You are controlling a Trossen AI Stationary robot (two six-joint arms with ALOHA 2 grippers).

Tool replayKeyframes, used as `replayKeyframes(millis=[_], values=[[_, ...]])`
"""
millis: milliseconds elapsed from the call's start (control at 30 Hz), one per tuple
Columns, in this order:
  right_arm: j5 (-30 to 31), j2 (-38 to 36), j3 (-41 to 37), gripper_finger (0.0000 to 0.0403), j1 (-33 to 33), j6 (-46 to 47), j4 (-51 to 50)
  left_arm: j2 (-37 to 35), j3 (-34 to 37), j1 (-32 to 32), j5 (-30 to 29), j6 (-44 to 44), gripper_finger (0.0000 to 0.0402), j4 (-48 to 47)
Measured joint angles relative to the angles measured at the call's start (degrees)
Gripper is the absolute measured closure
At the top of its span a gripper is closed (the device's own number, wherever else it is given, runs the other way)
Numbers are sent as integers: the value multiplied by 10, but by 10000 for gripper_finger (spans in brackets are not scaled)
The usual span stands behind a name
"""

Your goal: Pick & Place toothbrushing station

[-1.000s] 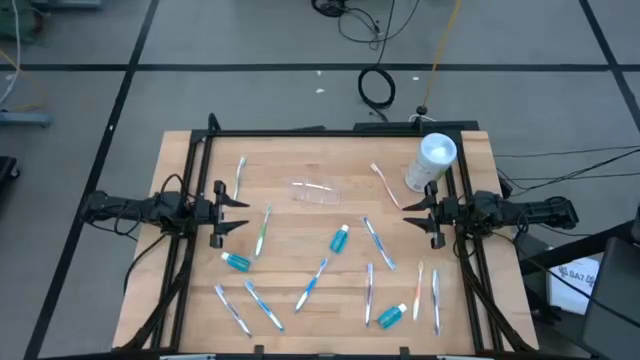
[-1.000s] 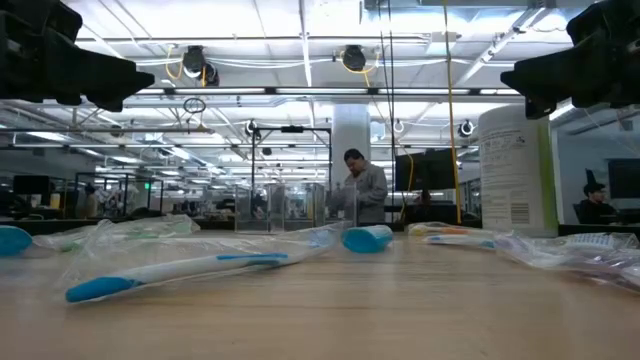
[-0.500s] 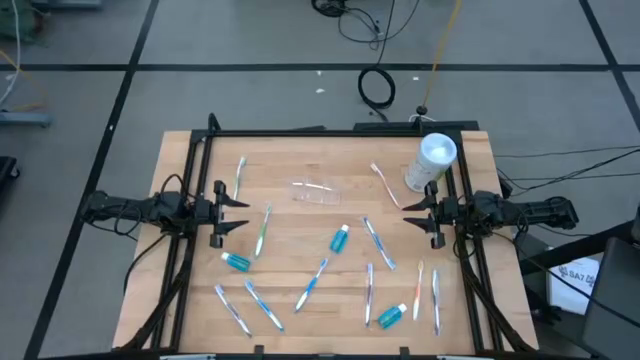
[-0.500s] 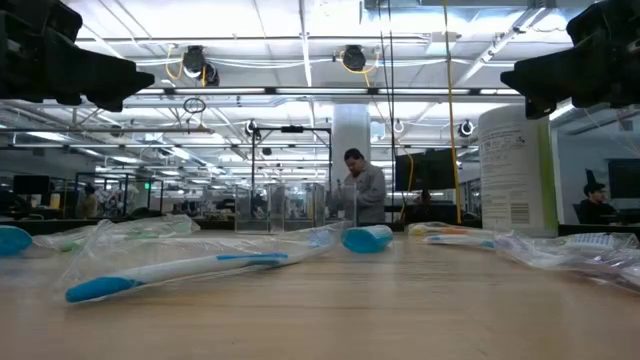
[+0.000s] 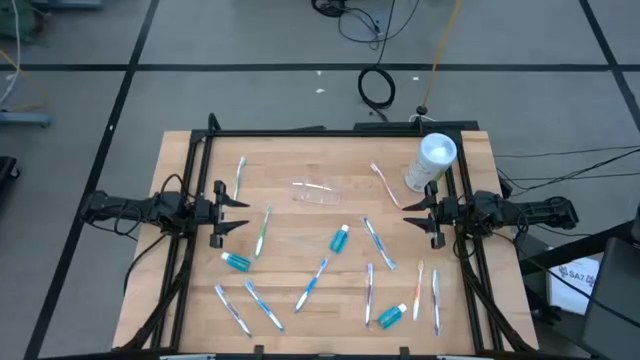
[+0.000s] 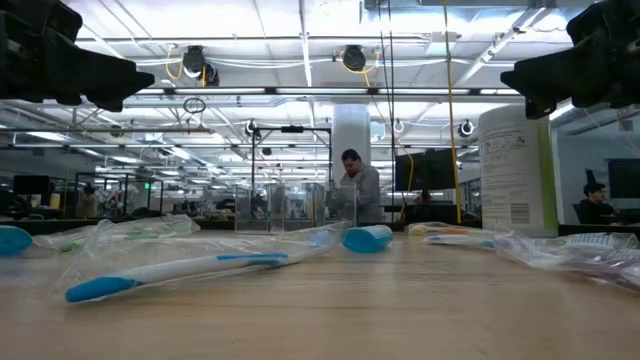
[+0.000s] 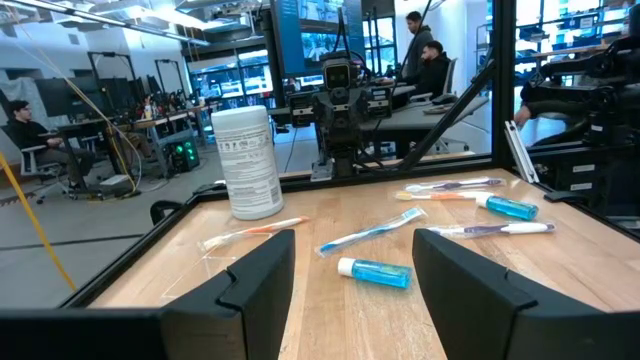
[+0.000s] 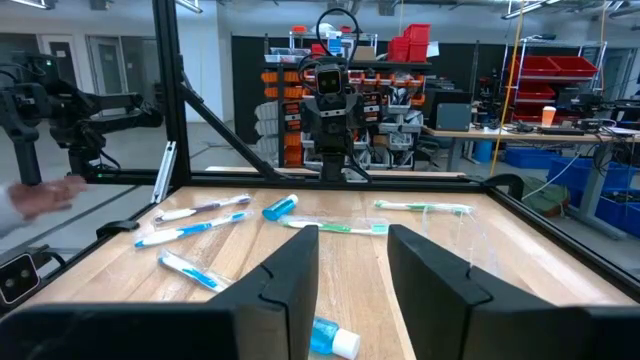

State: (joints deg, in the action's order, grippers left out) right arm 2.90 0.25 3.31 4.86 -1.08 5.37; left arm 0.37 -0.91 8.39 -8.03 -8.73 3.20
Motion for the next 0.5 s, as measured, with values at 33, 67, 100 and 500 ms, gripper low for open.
replayKeyframes(millis=[33,67,100,500], values=[[0,0,0,289,0,0,0,0,0,0,0,0,190,0],[0,0,0,289,0,0,0,0,0,0,0,0,190,2],[0,0,0,289,0,0,0,0,0,0,0,0,190,5],[1,1,0,289,0,-41,78,0,-6,0,-9,43,190,159]])
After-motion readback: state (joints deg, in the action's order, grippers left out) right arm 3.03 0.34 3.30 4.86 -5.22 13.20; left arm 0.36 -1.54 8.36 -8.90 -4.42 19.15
